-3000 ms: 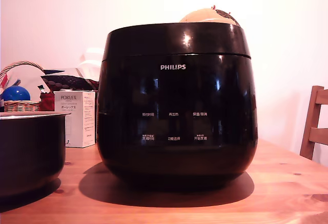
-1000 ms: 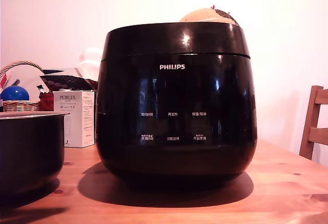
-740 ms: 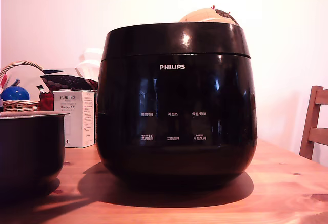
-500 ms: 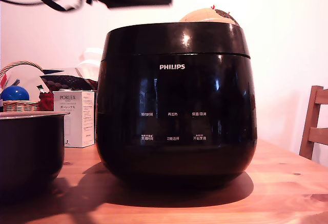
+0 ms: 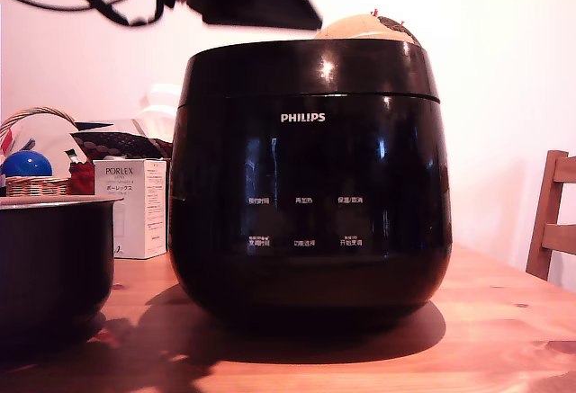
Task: Open the rice cooker by pressing the large metal button on the top of its lid with medium force
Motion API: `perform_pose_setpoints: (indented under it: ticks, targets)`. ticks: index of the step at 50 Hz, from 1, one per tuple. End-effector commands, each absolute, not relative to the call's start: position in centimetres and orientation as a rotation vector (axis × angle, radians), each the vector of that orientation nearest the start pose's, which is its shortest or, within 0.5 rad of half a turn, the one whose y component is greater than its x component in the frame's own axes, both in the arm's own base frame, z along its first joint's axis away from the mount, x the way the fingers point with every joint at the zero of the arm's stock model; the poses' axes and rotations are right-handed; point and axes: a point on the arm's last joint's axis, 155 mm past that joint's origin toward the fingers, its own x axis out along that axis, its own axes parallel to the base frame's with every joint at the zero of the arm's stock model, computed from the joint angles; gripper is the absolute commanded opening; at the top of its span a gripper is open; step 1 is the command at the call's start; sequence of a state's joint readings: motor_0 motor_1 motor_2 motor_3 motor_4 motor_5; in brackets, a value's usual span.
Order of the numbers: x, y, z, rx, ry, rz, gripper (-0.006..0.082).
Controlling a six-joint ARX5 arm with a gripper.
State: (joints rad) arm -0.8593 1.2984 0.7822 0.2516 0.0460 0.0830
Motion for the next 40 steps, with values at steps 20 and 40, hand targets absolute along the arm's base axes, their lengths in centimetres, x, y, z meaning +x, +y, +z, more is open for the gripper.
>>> perform_pose_setpoints:
  ticks: [20,40]
  targets:
    - [27.5,-32.9,17.0,0.259,0.393,-0.890,-0.0024]
    - [26.2,-31.5,13.0,0.309,0.565,-0.876,-0.0024]
